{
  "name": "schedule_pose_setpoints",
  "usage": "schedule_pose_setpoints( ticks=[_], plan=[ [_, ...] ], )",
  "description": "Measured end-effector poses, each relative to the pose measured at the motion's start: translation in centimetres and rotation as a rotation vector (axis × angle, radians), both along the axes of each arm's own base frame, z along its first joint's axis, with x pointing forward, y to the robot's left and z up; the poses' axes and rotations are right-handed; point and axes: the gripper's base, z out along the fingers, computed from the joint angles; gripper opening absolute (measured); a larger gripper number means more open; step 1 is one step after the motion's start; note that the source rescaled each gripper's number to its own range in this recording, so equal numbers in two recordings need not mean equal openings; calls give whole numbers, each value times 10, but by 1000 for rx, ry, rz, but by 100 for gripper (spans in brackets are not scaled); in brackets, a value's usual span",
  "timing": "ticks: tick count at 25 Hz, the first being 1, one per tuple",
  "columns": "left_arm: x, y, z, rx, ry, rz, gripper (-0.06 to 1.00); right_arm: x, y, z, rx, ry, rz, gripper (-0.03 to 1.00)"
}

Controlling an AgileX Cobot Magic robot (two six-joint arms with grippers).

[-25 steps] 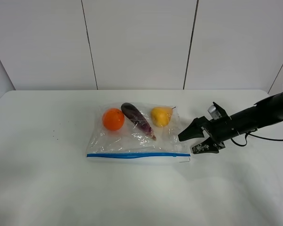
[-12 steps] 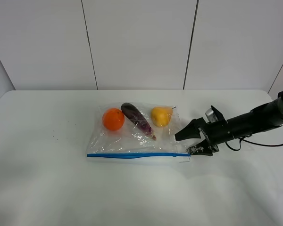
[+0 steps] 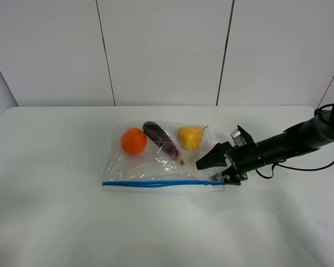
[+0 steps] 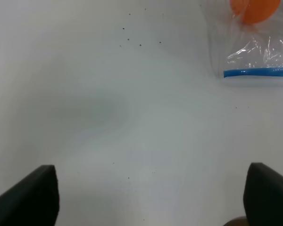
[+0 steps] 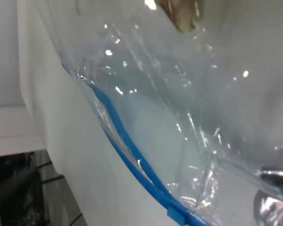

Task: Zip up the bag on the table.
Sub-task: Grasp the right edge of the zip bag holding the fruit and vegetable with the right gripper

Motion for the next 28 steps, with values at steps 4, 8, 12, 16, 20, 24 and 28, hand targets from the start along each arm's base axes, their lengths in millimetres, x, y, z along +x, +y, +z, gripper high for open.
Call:
schedule_pose_setpoints(
  ticks=[4,8,12,16,20,24,28],
  plan=[
    [0,0,0,0,0,0,100,0,-5,-1,-10,-1,-3,95],
    [0,0,0,0,0,0,100,1,-9,-1,-11,-1,-13,91],
    [0,0,0,0,0,0,100,1,-10,-1,-11,-1,-16,85],
    [0,0,0,0,0,0,100,1,-10,-1,-10,4,-20,68],
    [0,0,0,0,0,0,100,1,-10,-1,-10,11,-24,49],
    [0,0,0,0,0,0,100,1,-11,-1,-11,18,-27,45],
    [0,0,0,0,0,0,100,1,-11,-1,-12,18,-25,38]
  ],
)
